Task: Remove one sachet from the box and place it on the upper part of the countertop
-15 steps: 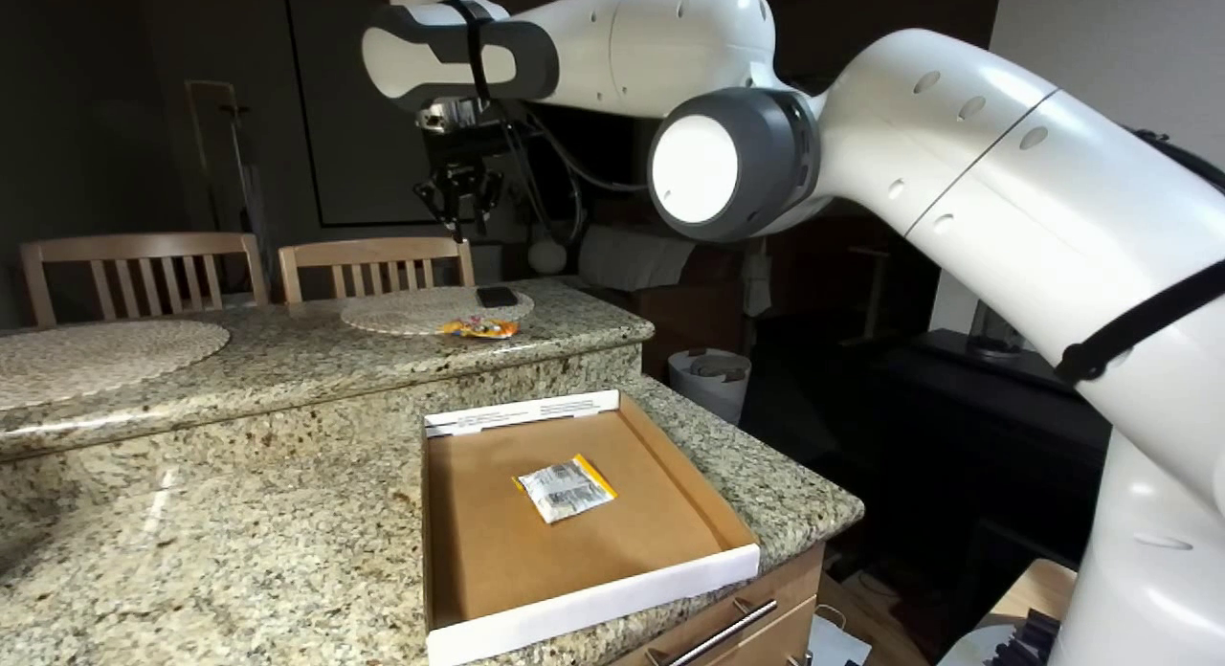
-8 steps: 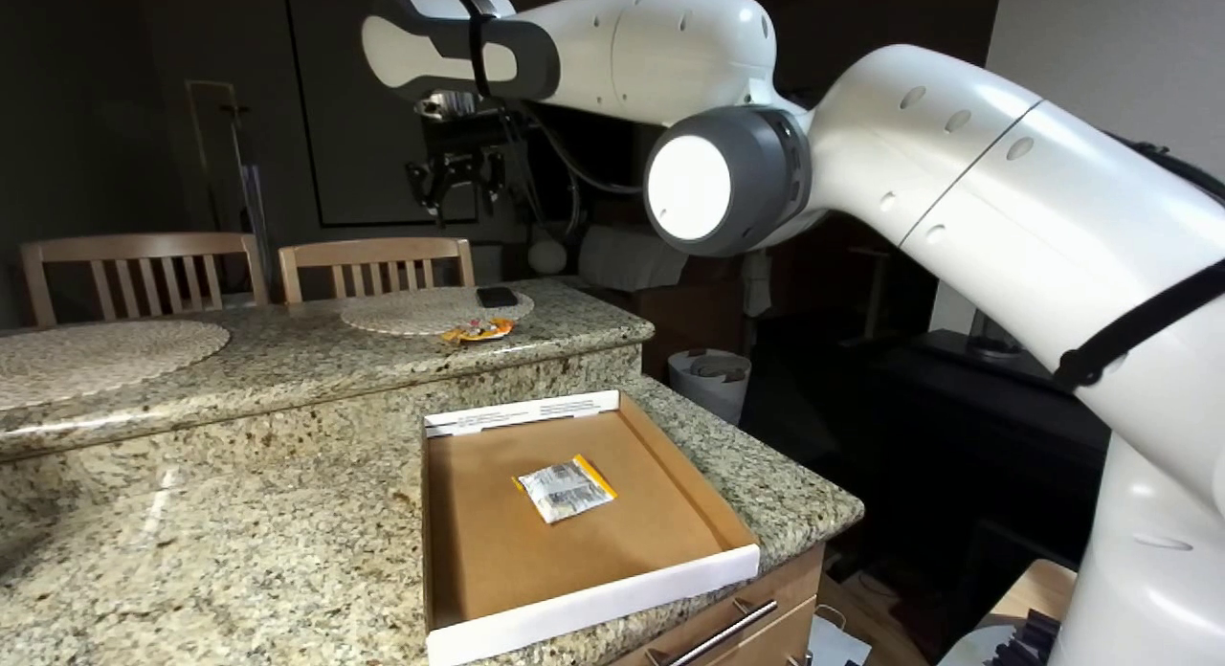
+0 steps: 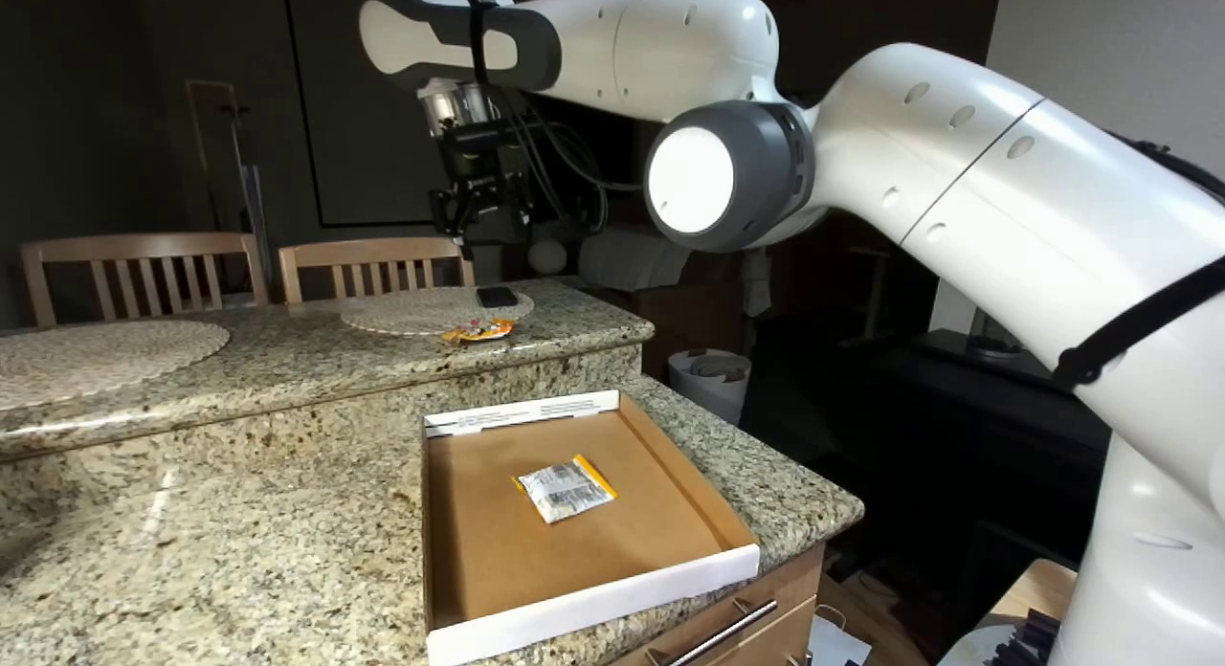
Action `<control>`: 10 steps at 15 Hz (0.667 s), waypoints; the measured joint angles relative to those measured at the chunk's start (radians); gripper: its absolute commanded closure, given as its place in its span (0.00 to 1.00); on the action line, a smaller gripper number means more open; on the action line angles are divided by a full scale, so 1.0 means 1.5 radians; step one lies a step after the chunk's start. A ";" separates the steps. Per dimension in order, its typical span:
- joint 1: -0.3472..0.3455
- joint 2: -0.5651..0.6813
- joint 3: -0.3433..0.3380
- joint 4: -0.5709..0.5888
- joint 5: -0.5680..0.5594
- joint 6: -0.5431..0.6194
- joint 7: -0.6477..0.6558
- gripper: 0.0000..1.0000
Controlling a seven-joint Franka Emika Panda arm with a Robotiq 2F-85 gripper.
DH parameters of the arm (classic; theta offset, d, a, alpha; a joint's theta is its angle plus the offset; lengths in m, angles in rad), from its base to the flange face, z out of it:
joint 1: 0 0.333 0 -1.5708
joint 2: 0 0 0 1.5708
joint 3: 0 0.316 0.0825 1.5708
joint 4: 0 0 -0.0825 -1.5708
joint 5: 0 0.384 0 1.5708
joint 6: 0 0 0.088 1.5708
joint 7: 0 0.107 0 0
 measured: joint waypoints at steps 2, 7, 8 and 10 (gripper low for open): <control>-0.001 -0.002 0.000 0.014 0.014 -0.077 -0.010 0.00; -0.013 -0.011 0.016 0.021 0.038 -0.244 -0.038 0.00; -0.018 -0.011 0.019 0.021 0.040 -0.265 -0.040 0.00; -0.027 -0.011 0.022 0.021 0.041 -0.295 -0.041 0.00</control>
